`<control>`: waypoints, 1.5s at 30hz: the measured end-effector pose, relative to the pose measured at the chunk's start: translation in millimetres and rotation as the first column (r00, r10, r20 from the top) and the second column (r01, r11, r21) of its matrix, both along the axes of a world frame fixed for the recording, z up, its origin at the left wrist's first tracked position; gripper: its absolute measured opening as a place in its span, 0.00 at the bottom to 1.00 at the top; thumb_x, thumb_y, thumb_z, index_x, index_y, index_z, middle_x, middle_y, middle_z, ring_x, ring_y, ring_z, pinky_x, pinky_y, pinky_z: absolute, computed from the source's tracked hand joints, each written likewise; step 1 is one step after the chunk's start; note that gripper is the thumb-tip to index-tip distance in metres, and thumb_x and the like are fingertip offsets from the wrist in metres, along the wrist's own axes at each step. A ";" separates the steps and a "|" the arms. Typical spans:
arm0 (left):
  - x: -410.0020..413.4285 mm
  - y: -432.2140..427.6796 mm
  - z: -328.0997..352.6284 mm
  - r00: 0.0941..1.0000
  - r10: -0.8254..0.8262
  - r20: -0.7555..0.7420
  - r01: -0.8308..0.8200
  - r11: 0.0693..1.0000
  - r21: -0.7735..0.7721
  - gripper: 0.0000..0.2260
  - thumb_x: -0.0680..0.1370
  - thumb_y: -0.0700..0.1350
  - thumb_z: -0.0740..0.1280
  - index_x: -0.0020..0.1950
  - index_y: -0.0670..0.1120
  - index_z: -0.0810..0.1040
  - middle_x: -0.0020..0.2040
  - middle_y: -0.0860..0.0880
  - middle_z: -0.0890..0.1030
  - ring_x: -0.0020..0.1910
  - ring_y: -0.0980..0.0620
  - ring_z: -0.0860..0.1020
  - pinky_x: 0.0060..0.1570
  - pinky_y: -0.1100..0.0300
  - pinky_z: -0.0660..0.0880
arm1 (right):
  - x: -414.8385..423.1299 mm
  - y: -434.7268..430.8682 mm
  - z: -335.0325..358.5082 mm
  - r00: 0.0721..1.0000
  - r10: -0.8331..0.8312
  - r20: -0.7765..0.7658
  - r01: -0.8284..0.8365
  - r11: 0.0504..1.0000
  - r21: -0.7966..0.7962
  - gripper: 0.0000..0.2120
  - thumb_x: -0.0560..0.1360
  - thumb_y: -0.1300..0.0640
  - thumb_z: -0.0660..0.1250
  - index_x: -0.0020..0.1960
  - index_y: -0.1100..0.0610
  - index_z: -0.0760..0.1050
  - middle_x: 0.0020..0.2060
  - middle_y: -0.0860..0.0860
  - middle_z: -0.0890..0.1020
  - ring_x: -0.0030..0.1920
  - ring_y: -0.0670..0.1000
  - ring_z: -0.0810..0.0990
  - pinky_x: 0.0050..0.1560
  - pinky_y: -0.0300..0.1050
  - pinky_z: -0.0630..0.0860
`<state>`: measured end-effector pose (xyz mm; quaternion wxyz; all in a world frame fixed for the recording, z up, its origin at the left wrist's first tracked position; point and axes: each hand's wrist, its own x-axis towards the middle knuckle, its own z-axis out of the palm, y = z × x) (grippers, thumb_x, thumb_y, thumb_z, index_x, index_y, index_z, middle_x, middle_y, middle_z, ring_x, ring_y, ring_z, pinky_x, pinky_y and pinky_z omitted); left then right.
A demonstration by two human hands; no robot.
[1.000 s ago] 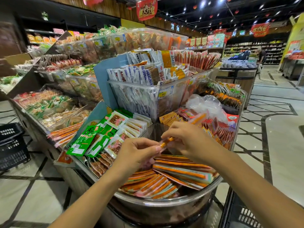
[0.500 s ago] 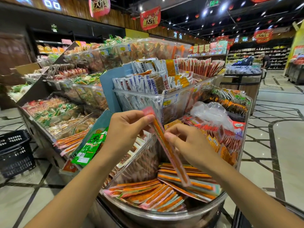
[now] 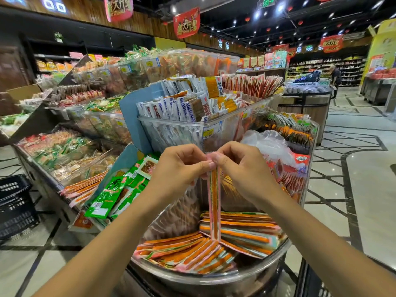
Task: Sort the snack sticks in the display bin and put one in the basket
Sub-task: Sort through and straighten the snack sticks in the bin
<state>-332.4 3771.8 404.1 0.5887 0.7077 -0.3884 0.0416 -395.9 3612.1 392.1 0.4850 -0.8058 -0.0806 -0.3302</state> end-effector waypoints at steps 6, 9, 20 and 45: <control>-3.7 -11.5 -6.2 0.999 0.003 -0.040 -0.008 0.993 -0.118 0.06 0.75 0.34 0.73 0.49 0.32 0.83 0.32 0.50 0.84 0.30 0.60 0.79 0.30 0.71 0.72 | 2.9 -6.1 -4.1 0.998 0.042 -0.053 -0.033 0.986 0.166 0.10 0.82 0.59 0.65 0.44 0.52 0.82 0.31 0.41 0.81 0.35 0.39 0.78 0.35 0.32 0.71; -3.2 -15.5 -13.5 0.997 0.004 -0.071 -0.011 0.995 -0.100 0.08 0.75 0.36 0.74 0.54 0.38 0.84 0.41 0.49 0.87 0.40 0.55 0.85 0.40 0.65 0.80 | 4.2 -14.3 -7.6 0.998 -0.007 -0.063 0.020 0.978 0.206 0.09 0.82 0.59 0.64 0.47 0.54 0.82 0.32 0.44 0.80 0.34 0.40 0.77 0.34 0.33 0.68; -3.0 -36.6 -77.8 0.824 0.248 0.509 -0.515 0.702 0.491 0.16 0.72 0.65 0.72 0.50 0.56 0.75 0.38 0.56 0.80 0.38 0.59 0.78 0.39 0.57 0.78 | -6.4 -35.2 -7.1 0.965 -0.254 0.070 0.220 0.921 0.322 0.04 0.80 0.59 0.66 0.46 0.54 0.77 0.38 0.54 0.81 0.41 0.55 0.82 0.45 0.55 0.81; 63.4 -98.2 -158.0 0.873 0.069 0.482 -0.435 0.555 0.709 0.04 0.76 0.51 0.72 0.47 0.54 0.79 0.47 0.54 0.83 0.50 0.50 0.81 0.48 0.55 0.75 | -38.9 -102.3 -119.7 0.856 -0.503 -0.117 0.331 0.707 -0.625 0.11 0.81 0.49 0.65 0.58 0.54 0.79 0.53 0.50 0.77 0.57 0.51 0.73 0.55 0.45 0.72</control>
